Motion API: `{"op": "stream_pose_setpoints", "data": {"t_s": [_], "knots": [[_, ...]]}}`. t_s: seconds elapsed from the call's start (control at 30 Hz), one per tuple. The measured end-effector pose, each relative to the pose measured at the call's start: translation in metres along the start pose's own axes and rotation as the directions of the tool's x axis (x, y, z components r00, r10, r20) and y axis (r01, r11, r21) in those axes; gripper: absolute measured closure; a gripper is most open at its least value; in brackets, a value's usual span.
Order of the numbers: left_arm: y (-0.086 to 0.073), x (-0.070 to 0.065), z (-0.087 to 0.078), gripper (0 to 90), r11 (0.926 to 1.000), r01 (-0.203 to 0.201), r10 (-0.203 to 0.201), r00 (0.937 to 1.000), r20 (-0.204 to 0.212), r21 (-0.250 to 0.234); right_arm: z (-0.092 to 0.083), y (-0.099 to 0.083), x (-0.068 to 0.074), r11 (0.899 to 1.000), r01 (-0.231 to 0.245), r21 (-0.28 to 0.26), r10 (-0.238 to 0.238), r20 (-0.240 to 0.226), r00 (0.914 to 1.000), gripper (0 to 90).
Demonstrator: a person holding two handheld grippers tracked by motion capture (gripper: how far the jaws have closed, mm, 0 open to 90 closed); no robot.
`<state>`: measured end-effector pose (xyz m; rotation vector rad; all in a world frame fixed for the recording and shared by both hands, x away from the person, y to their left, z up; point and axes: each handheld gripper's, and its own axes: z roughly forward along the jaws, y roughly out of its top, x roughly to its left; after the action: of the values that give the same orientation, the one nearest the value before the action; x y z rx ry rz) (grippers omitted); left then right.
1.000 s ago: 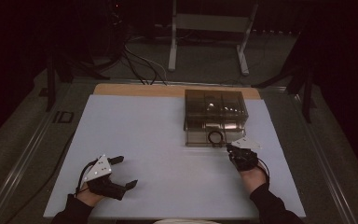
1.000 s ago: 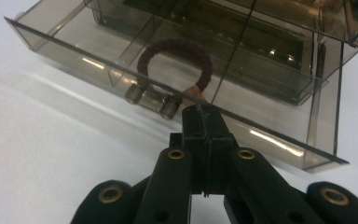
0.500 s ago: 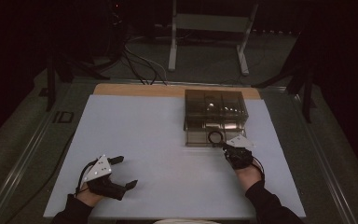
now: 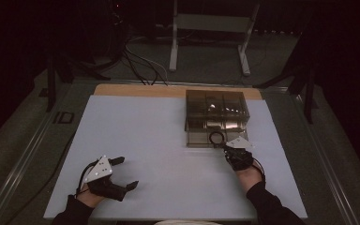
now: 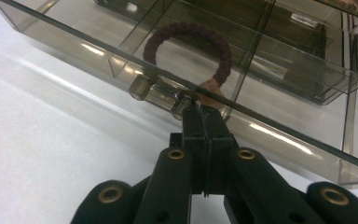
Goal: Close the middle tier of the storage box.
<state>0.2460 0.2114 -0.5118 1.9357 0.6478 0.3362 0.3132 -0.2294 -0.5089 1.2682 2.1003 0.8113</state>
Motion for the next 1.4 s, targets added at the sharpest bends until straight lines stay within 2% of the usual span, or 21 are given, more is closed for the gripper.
{"op": "stream_pose_setpoints", "data": {"t_s": [0.97, 1.13, 1.4], "knots": [[0.0001, 0.0004, 0.0006, 0.9, 1.0, 0.0, 0.0, 1.0, -0.001, 0.001, 0.0003, 0.0026, -0.0012, 1.0, 0.004, 0.003, -0.004, -0.009, 0.9999, 90.0], [0.0001, 0.0003, 0.0003, 0.9, 1.0, 0.001, -0.001, 1.0, -0.002, -0.001, 0.0005, 0.0039, 0.0, 1.0, 0.02, -0.003, -0.02, 0.0, 0.9998, 90.0], [0.0, 0.0004, 0.0004, 0.9, 1.0, 0.0, 0.0, 1.0, -0.002, 0.001, 0.0009, 0.005, -0.0026, 1.0, 0.013, -0.001, -0.013, 0.004, 0.9999, 90.0]]}}
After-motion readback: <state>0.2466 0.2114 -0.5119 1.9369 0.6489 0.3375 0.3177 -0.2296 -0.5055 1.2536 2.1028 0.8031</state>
